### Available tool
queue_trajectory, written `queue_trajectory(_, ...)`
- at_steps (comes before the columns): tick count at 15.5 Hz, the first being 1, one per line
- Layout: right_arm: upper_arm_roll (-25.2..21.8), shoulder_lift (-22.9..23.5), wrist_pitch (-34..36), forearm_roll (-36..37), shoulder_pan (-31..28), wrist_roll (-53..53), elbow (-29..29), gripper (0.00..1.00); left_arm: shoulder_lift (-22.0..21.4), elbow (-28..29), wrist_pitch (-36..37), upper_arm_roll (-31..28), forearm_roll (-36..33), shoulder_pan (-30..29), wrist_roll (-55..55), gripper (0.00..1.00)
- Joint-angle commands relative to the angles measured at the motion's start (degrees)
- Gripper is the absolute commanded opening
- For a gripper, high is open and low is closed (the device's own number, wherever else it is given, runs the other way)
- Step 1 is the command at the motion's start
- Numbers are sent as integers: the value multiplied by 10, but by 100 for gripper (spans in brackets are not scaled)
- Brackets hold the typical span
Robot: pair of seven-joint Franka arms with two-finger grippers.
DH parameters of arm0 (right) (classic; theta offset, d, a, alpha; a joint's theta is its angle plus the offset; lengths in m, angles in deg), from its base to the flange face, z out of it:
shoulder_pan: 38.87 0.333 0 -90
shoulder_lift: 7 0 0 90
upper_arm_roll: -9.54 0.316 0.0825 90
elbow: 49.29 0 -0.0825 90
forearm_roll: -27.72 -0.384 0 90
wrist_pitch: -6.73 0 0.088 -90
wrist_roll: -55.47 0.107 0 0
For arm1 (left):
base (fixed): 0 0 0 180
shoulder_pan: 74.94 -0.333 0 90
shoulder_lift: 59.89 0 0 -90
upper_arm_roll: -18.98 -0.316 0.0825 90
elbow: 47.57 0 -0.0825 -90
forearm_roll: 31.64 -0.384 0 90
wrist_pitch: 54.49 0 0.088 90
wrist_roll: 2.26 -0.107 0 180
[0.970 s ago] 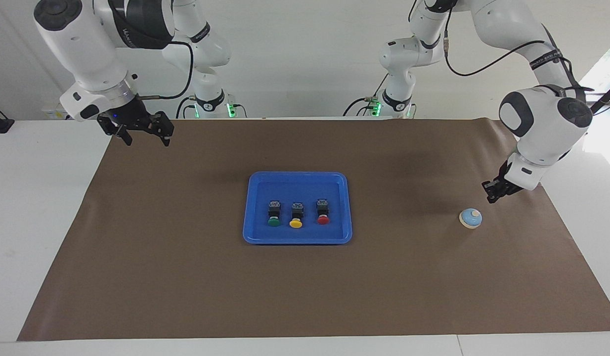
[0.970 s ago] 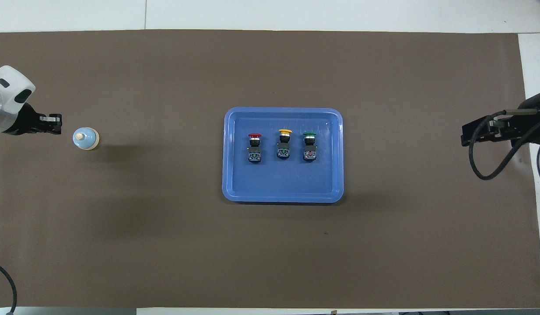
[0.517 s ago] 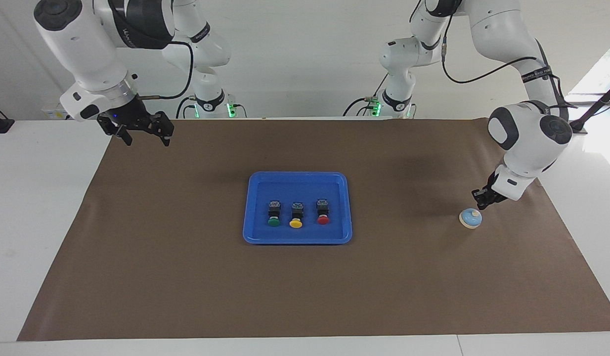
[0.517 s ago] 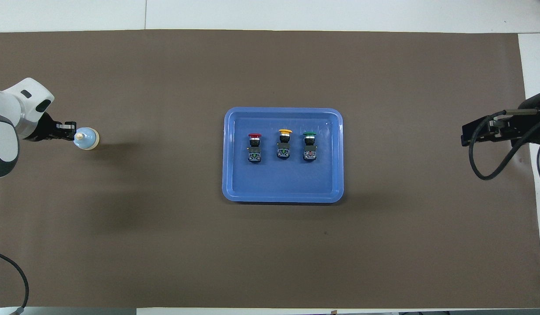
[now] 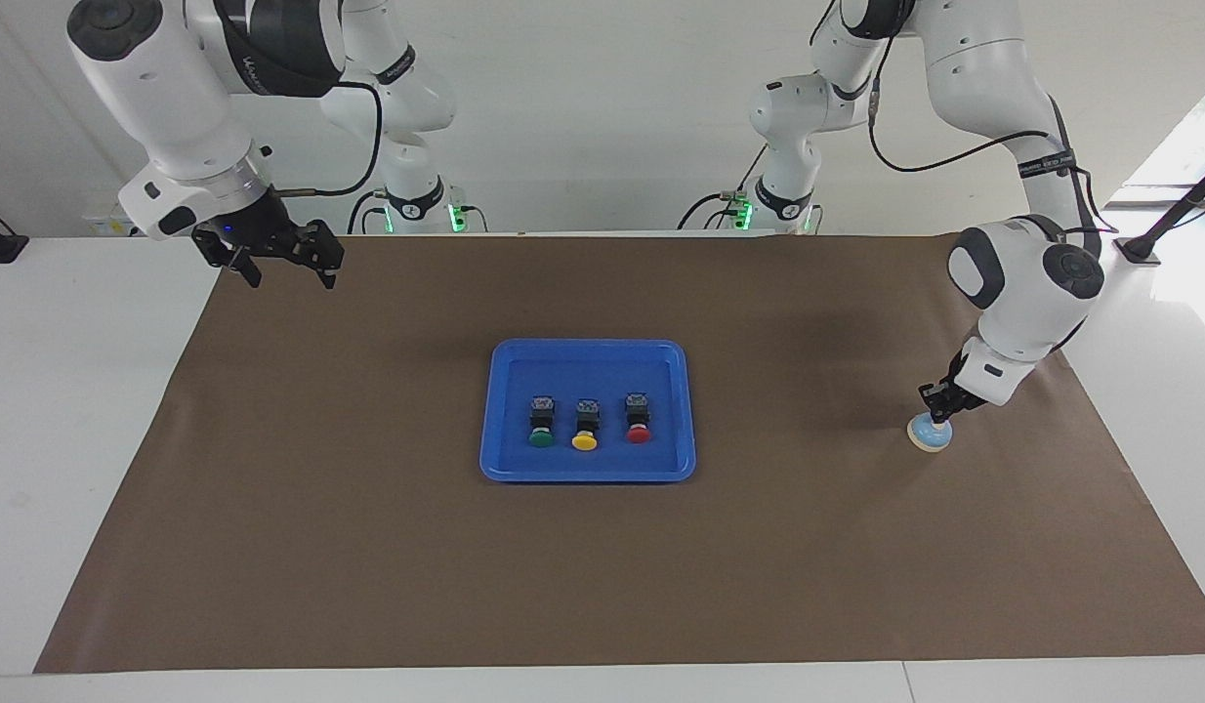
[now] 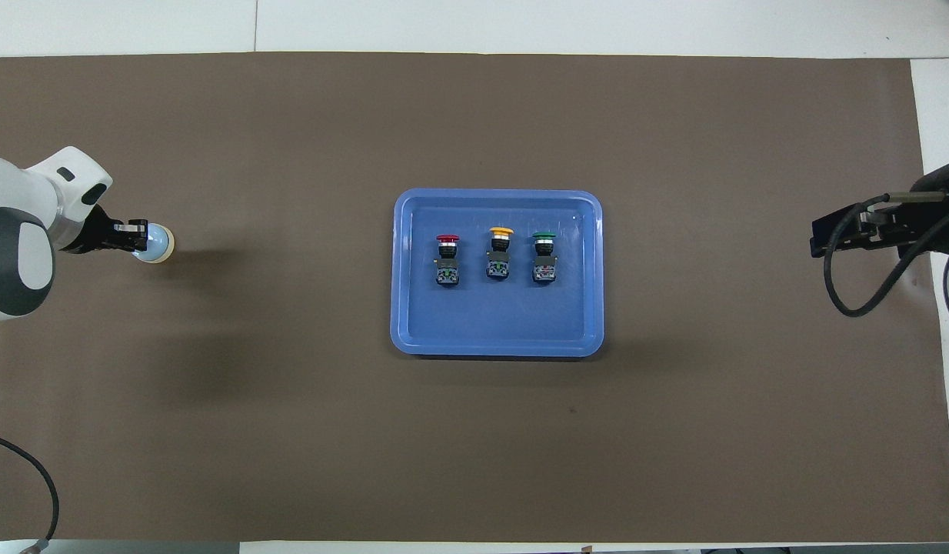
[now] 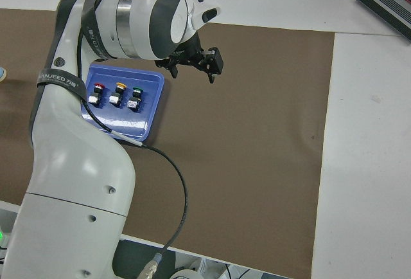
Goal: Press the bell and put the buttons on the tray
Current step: 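Press down on the white bell with the left gripper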
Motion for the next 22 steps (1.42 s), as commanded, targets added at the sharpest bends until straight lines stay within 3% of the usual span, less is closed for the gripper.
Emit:
queue_trajectory(1, 5, -9, -1, 4, -6, -15, -7, 100, -6, -67, 104, 0, -13, 4, -1, 74)
queue_trajectory(2, 5, -9, -1, 4, -6, -15, -7, 100, -19, -86, 138, 2, -13, 6, 0, 100)
queue_trajectory(6, 5, -9, -1, 4, -6, -15, -7, 100, -63, -147, 267, 3, -11, 29, 13, 100)
queue_trajectory(9, 5, -9, -1, 4, -6, -15, -7, 100, -129, -136, 342, 5, -7, 32, 13, 100)
queue_trajectory(11, 5, -9, -2, 4, -6, -15, -7, 100, -145, -136, 389, 6, -7, 37, 13, 100)
queue_trajectory(14, 5, -9, -1, 4, -6, -15, -7, 100, -151, -138, 417, 5, 23, 39, 14, 100)
queue_trajectory(22, 5, -9, -1, 4, -6, -15, -7, 100, -158, -140, 399, 2, 24, 41, 14, 100)
